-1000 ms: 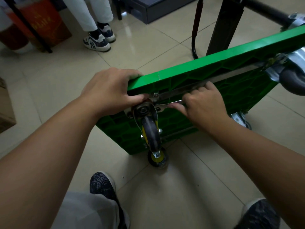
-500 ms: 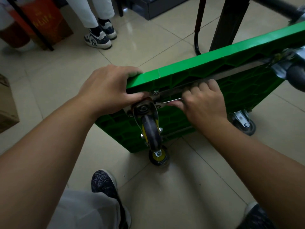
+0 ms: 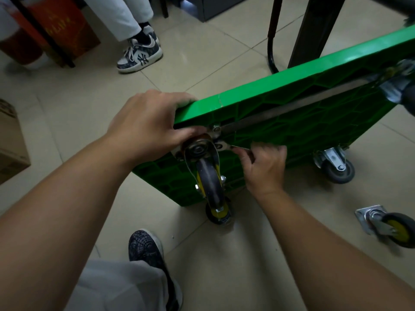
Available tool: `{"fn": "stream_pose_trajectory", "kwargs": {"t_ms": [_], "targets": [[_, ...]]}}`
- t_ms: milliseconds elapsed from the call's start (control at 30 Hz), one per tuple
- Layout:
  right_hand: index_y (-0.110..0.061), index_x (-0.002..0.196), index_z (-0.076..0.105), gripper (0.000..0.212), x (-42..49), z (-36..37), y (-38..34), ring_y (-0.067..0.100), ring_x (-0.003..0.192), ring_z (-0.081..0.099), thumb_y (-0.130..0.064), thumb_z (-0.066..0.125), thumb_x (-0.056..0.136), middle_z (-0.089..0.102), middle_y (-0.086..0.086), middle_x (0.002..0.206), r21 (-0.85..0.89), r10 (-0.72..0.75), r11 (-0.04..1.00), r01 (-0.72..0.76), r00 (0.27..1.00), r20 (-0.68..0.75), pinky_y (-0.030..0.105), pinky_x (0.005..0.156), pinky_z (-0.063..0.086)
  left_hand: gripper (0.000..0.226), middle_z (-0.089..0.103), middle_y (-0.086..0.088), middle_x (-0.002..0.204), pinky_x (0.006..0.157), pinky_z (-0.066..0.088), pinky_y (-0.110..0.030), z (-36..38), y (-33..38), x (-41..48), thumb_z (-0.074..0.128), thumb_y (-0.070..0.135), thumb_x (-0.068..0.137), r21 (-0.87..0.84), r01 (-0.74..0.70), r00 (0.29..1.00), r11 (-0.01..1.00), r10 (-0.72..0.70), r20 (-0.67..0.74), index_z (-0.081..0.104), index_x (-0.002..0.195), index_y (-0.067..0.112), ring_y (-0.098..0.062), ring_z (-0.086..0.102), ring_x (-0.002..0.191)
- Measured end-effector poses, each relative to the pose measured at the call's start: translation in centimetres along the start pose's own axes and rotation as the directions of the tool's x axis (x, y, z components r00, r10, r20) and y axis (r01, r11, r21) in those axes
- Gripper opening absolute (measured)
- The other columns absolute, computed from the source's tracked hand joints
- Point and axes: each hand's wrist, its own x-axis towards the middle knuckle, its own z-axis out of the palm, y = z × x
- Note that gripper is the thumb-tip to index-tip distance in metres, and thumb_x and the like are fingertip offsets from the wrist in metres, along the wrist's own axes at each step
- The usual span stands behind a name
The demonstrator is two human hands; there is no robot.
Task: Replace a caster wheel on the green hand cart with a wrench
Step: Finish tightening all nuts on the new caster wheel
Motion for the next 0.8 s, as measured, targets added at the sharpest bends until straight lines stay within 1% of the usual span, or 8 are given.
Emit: {"fn": "stream_pose_trajectory", "kwargs": {"t_ms": [167, 267, 333, 400, 467, 600, 700, 800], "targets": [[-0.027, 0.065, 0.036, 0.044, 0.1, -0.1, -0.4, 0.025, 0.058, 0.051, -0.058, 0.048, 0.093, 0.041, -0.006, 0.06, 0.088, 0.029, 0.996, -0.032, 0.999, 0.043, 0.033, 0.072, 0.025, 0.048, 0.073, 0.006, 0.084, 0.061, 0.048, -0.036, 0.0, -0.2, 0.0, 0.063, 0.064, 0.088, 0.003, 0.001, 1.0, 1.0, -0.001, -0.012, 0.066, 0.127, 0.036, -0.02, 0.064, 0.07], [-0.026, 0.062, 0.039, 0.051, 1.0, -1.2, 0.0, 0.026, 0.062, 0.054, -0.067, 0.036, 0.093, 0.044, -0.007, 0.059, 0.075, -0.036, 0.997, 0.023, 0.982, 0.184, 0.036, 0.077, 0.033, 0.045, 0.073, 0.006, 0.083, 0.059, 0.043, -0.034, -0.1, -0.2, 0.1, 0.067, 0.061, 0.088, 0.006, 0.006, 1.0, 1.0, -0.005, -0.023, 0.067, 0.126, 0.036, -0.02, 0.063, 0.07], [-0.025, 0.06, 0.043, 0.059, 1.2, -2.5, 0.6, 0.024, 0.061, 0.054, -0.07, 0.027, 0.094, 0.045, -0.006, 0.058, 0.021, -0.065, 0.998, 0.062, 0.954, 0.291, 0.04, 0.082, 0.036, 0.044, 0.073, 0.005, 0.085, 0.06, 0.043, -0.035, 0.0, -0.1, 0.2, 0.069, 0.058, 0.088, 0.01, 0.003, 1.0, 1.0, -0.003, -0.014, 0.067, 0.126, 0.036, -0.022, 0.063, 0.073], [-0.022, 0.058, 0.046, 0.064, 2.0, -4.3, 1.8, 0.024, 0.056, 0.052, -0.069, 0.027, 0.097, 0.046, -0.003, 0.055, -0.126, -0.122, 0.98, 0.155, 0.964, 0.235, 0.039, 0.077, 0.036, 0.043, 0.073, 0.004, 0.086, 0.061, 0.041, -0.035, 0.0, 0.1, 0.1, 0.07, 0.056, 0.088, 0.003, 0.006, 1.0, 1.0, -0.006, -0.017, 0.067, 0.126, 0.036, -0.024, 0.064, 0.076], [-0.018, 0.059, 0.053, 0.067, 3.5, -6.2, 2.7, 0.024, 0.055, 0.054, -0.067, 0.033, 0.099, 0.054, 0.004, 0.054, -0.263, -0.252, 0.92, 0.289, 0.953, 0.167, 0.039, 0.076, 0.038, 0.043, 0.073, 0.005, 0.089, 0.062, 0.037, -0.034, 0.0, 0.1, 0.0, 0.071, 0.056, 0.087, 0.005, 0.013, 0.999, 1.0, -0.013, -0.03, 0.067, 0.126, 0.037, -0.024, 0.064, 0.079], [-0.012, 0.066, 0.064, 0.071, 7.5, -8.8, 1.2, 0.027, 0.065, 0.059, -0.068, 0.034, 0.099, 0.066, 0.011, 0.065, -0.422, -0.514, 0.73, 0.537, 0.839, 0.178, 0.041, 0.085, 0.039, 0.044, 0.074, 0.005, 0.092, 0.063, 0.04, -0.034, 0.0, 0.1, 0.1, 0.07, 0.056, 0.087, 0.002, 0.01, 0.999, 1.0, -0.009, -0.032, 0.066, 0.126, 0.037, -0.025, 0.065, 0.082], [-0.012, 0.065, 0.064, 0.069, 9.1, -9.4, -0.7, 0.027, 0.062, 0.057, -0.067, 0.038, 0.097, 0.064, 0.01, 0.062, -0.505, -0.612, 0.608, 0.613, 0.767, 0.195, 0.041, 0.084, 0.036, 0.047, 0.074, 0.004, 0.094, 0.065, 0.046, -0.037, 0.0, 0.0, 0.1, 0.068, 0.059, 0.086, -0.001, 0.009, 1.0, 1.0, -0.009, -0.028, 0.065, 0.127, 0.037, -0.026, 0.065, 0.083], [-0.012, 0.063, 0.063, 0.069, 9.8, -9.8, -1.3, 0.026, 0.062, 0.058, -0.068, 0.038, 0.096, 0.063, 0.01, 0.061, -0.522, -0.634, 0.55, 0.652, 0.733, 0.248, 0.041, 0.086, 0.036, 0.047, 0.074, 0.005, 0.096, 0.065, 0.045, -0.037, 0.2, -0.1, 0.1, 0.069, 0.058, 0.086, -0.003, 0.006, 0.999, 1.0, -0.006, -0.034, 0.065, 0.128, 0.037, -0.025, 0.065, 0.083]]}}
